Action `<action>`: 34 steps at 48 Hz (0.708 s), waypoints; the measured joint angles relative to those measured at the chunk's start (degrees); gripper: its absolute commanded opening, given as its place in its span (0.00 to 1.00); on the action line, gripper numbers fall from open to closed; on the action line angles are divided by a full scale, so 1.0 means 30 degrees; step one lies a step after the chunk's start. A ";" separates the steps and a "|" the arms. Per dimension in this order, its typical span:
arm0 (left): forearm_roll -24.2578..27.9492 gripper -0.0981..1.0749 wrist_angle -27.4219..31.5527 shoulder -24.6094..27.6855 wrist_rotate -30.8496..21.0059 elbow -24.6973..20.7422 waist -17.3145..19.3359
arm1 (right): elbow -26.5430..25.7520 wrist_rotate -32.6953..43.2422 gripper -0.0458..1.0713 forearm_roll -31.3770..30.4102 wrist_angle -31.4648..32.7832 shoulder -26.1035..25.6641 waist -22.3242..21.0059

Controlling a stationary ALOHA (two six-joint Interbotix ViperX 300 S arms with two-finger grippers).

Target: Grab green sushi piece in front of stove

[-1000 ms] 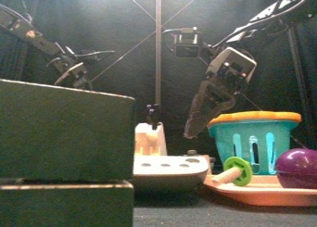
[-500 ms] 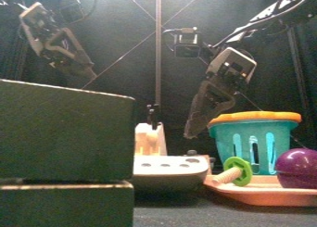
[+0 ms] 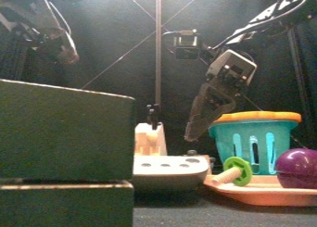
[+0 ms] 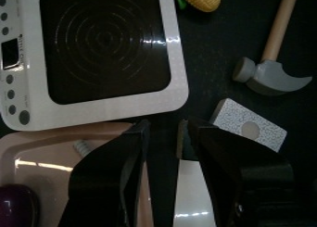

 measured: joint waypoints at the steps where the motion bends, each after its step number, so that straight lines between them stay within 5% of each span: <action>1: 0.0000 0.78 0.0527 0.0293 -0.0029 -0.0352 -0.0146 | 0.0000 0.0000 0.73 0.0000 0.0029 0.0000 0.0000; 17: -0.0205 0.78 0.2900 0.5186 -0.0117 -0.4687 -0.2578 | 0.0029 0.0000 0.73 0.0029 0.0557 0.0000 0.0469; 34: 0.1377 0.79 0.7178 0.9082 -0.2813 -0.9258 -0.3750 | 0.0029 0.0000 0.73 0.0029 0.0703 0.0000 0.0527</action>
